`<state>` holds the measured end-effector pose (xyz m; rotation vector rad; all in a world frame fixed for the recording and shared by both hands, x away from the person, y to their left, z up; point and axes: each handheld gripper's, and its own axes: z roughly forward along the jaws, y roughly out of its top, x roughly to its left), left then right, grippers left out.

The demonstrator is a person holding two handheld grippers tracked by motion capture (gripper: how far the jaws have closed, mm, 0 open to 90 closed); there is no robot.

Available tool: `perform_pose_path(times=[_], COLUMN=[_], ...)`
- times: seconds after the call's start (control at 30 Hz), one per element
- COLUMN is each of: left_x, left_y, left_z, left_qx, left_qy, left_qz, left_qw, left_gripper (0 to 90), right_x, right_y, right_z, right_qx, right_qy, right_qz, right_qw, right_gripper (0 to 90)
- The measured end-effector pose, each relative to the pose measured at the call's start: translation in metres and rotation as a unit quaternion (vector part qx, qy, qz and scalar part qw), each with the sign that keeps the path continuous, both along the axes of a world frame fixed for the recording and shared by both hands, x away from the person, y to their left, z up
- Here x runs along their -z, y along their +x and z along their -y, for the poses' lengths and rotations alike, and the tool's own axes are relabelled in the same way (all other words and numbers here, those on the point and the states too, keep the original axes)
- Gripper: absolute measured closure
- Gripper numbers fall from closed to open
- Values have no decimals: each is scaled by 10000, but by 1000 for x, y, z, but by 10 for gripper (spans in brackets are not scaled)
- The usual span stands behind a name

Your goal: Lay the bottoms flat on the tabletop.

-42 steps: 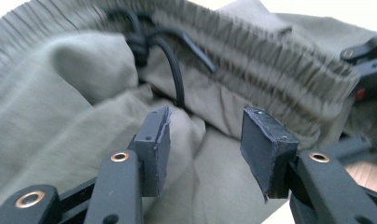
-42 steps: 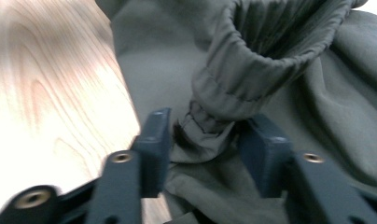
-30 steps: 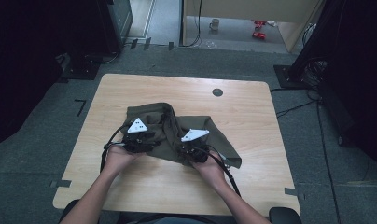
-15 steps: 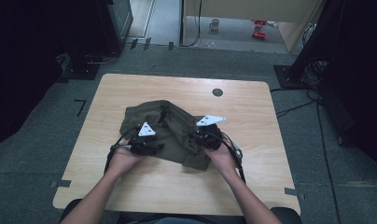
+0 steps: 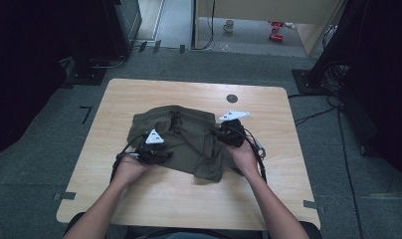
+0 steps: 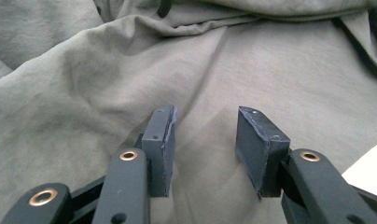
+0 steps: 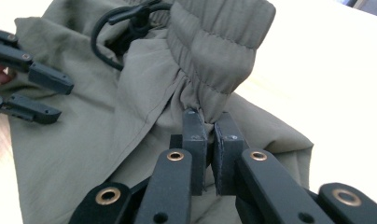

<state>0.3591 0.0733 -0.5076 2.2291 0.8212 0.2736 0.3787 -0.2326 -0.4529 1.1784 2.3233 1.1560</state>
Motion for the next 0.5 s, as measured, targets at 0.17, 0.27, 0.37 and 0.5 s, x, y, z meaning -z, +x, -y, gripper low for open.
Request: perform_pose_path(times=[0.17, 0.27, 0.37, 0.5], left_x=[0, 0, -1, -1], left_y=[2, 2, 2, 5], left_z=[-3, -4, -5, -8], left_qx=[-3, -31, -83, -156], left_qy=[17, 55, 29, -1], left_qz=[22, 20, -45, -94], left_qw=[10000, 10000, 10000, 9998], left_gripper=[581, 585, 582, 565], right_x=[0, 0, 2, 5], right_y=[10, 21, 28, 35], right_z=[6, 12, 17, 22], right_qx=[79, 192, 268, 344], right_qy=[-4, 13, 87, 100], right_qz=[-40, -136, -141, -303], right_qw=[10000, 9997, 9995, 9989], right_gripper=[858, 859, 861, 863])
